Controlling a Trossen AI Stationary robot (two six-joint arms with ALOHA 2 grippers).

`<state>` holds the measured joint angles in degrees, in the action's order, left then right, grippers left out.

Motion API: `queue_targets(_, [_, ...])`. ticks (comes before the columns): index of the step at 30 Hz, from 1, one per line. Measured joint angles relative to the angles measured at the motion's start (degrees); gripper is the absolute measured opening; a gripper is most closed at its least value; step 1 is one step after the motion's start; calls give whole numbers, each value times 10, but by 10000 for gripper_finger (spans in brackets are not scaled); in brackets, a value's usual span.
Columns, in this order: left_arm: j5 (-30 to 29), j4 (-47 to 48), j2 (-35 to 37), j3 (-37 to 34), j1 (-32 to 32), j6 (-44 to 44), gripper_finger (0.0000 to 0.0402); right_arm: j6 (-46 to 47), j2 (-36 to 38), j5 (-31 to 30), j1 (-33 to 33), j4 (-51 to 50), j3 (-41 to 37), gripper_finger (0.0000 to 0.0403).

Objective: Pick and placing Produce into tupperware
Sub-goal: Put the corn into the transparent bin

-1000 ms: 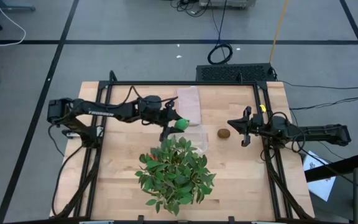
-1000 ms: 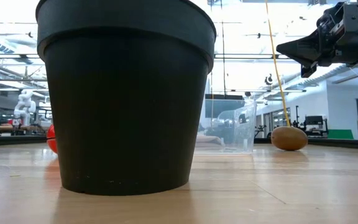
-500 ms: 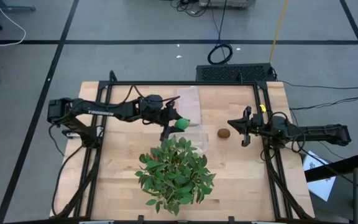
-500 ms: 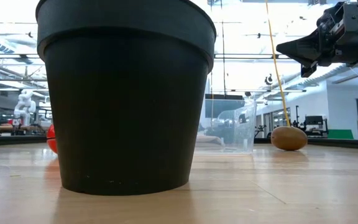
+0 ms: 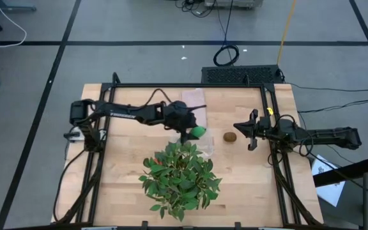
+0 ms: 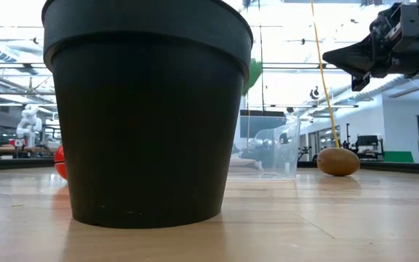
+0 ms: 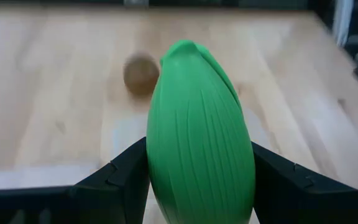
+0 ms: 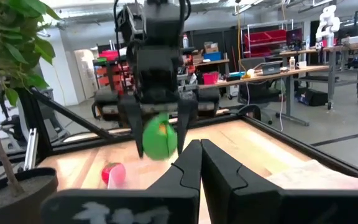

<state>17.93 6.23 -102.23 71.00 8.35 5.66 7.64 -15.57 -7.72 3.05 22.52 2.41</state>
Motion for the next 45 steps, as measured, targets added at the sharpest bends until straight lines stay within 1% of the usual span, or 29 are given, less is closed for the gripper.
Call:
queue_targets(2, [-3, 32, -20, 27, -3, -2, 216, 1, -2, 0, 0, -3, 0, 0])
queue_targets(5, [-4, 61, -38, 45, -7, -10, 216, 3, -6, 0, 0, -2, 0, 0])
queue_targets(9, [-7, 70, -46, 46, -10, -27, 216, 7, -8, 0, 0, -4, 0, 0])
queue_targets(13, [-37, 89, -45, 46, -13, -54, 216, 7, -9, 0, 0, -4, 0, 0])
queue_targets(17, [-50, 114, -46, 46, -15, -73, 216, 7, -9, 0, 0, -3, 0, 0])
queue_targets(21, [-72, 141, -46, 46, -25, -75, 216, 7, -9, 0, 0, -1, 0, 0])
queue_targets(28, [-85, 174, -46, 46, -38, -43, 216, 7, -9, 0, 0, -1, 0, 0])
queue_targets(32, [-99, 193, -46, 46, -40, -5, 216, 7, -9, 0, 0, -1, 0, 0])
queue_targets(37, [-97, 213, -46, 46, -38, 41, 216, 7, -9, 0, 0, -1, 0, 0])
queue_targets(45, [-75, 226, -45, 46, -35, 39, 216, 7, -9, 0, 0, -1, 0, 0])
